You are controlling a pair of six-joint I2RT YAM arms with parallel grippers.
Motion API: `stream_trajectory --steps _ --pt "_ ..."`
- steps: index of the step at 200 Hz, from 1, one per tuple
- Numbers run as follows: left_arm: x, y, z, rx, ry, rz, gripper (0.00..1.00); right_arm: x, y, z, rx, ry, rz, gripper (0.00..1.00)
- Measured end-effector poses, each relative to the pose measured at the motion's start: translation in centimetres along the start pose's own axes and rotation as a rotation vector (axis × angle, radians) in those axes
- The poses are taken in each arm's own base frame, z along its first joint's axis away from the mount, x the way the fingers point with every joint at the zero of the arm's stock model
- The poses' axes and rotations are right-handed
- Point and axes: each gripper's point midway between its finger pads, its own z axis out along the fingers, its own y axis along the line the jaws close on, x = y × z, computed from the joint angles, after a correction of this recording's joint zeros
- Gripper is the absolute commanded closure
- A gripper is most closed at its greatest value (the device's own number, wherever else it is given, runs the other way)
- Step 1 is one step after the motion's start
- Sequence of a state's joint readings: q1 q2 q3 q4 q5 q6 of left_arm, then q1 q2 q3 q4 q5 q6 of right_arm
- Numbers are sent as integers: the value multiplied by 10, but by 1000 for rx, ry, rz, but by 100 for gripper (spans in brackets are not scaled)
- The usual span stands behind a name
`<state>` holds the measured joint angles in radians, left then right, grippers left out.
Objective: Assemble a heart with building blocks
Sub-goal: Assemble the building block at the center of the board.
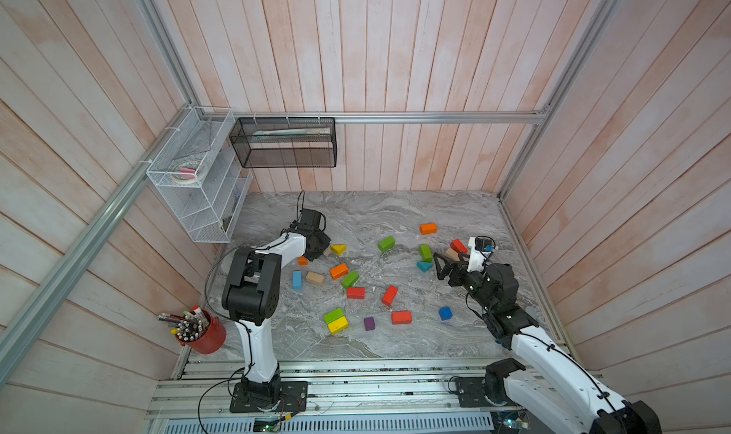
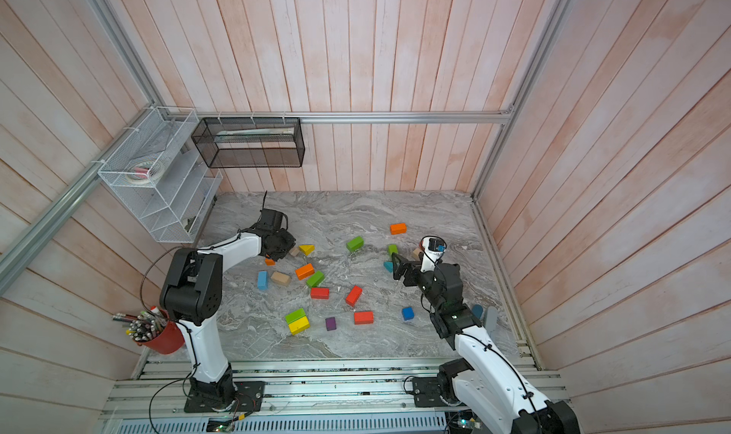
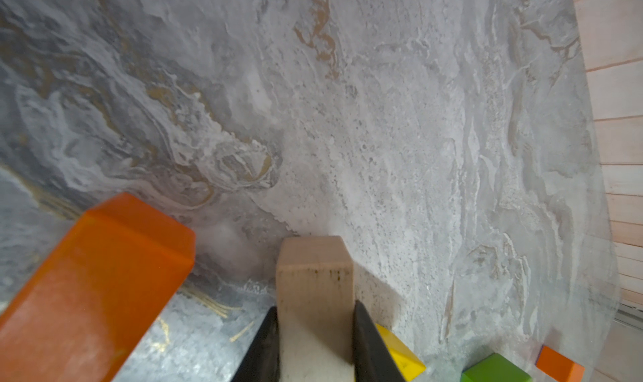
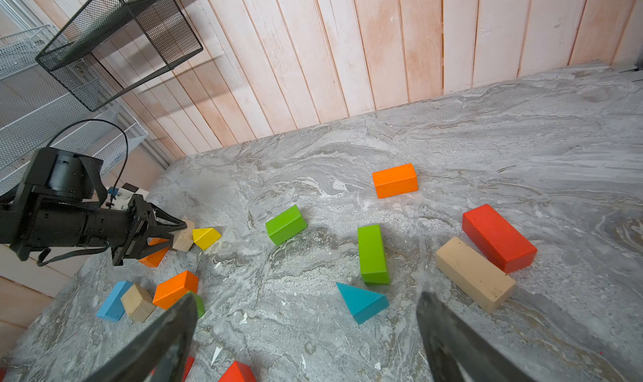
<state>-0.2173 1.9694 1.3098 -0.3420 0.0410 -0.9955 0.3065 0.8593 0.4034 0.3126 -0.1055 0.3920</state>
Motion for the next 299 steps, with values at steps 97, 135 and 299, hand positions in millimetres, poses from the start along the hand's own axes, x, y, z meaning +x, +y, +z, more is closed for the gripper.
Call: stream_trajectory --steps 97,135,299 --pt "-2 -3 1 19 -11 -19 63 0 -1 0 3 0 0 2" --pt "0 -3 3 25 -8 -26 62 0 -1 0 3 0 0 2" --pt "0 -3 4 29 -8 -17 62 0 -1 -1 2 -1 0 2"
